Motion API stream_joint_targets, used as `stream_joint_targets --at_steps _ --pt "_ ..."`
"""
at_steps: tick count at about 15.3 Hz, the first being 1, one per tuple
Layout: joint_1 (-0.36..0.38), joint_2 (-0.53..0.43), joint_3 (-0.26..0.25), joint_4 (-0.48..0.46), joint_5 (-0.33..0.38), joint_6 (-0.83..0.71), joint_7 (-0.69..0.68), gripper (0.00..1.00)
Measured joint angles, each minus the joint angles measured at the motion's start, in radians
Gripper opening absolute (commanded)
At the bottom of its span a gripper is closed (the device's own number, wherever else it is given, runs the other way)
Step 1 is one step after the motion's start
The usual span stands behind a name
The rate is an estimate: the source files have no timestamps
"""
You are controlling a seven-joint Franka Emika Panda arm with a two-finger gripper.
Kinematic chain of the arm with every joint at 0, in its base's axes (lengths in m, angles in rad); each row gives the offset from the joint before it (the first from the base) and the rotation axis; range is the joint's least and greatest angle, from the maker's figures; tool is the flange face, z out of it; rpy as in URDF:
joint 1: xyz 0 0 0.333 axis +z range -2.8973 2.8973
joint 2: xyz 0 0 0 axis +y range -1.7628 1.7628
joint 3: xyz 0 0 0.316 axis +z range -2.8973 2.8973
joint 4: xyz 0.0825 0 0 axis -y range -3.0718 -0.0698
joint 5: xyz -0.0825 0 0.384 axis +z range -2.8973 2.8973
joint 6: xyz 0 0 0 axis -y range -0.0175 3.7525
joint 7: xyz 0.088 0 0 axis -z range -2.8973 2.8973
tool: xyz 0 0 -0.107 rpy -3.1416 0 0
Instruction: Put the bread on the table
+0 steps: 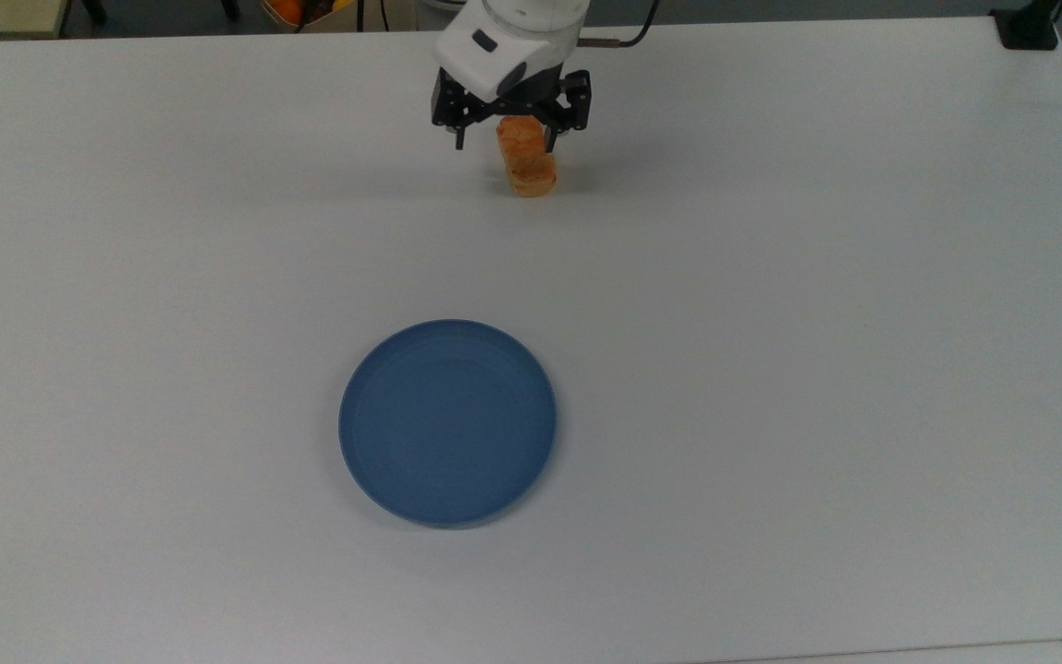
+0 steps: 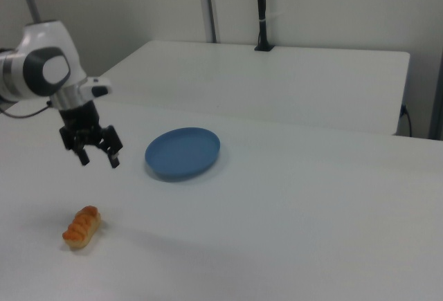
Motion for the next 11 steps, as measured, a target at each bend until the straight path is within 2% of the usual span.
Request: stream_joint_targets --at_steps 5,7,11 --pt "-0.085 -0.001 -0.004 0.193 0.002 -0.173 -0.006 1.00" --pt "-0.101 -0.002 -0.011 0.265 0.030 -0.262 -0.028 1.00" --pt "-0.103 -0.011 -0.071 0.363 0.091 -0.353 -0.061 1.00"
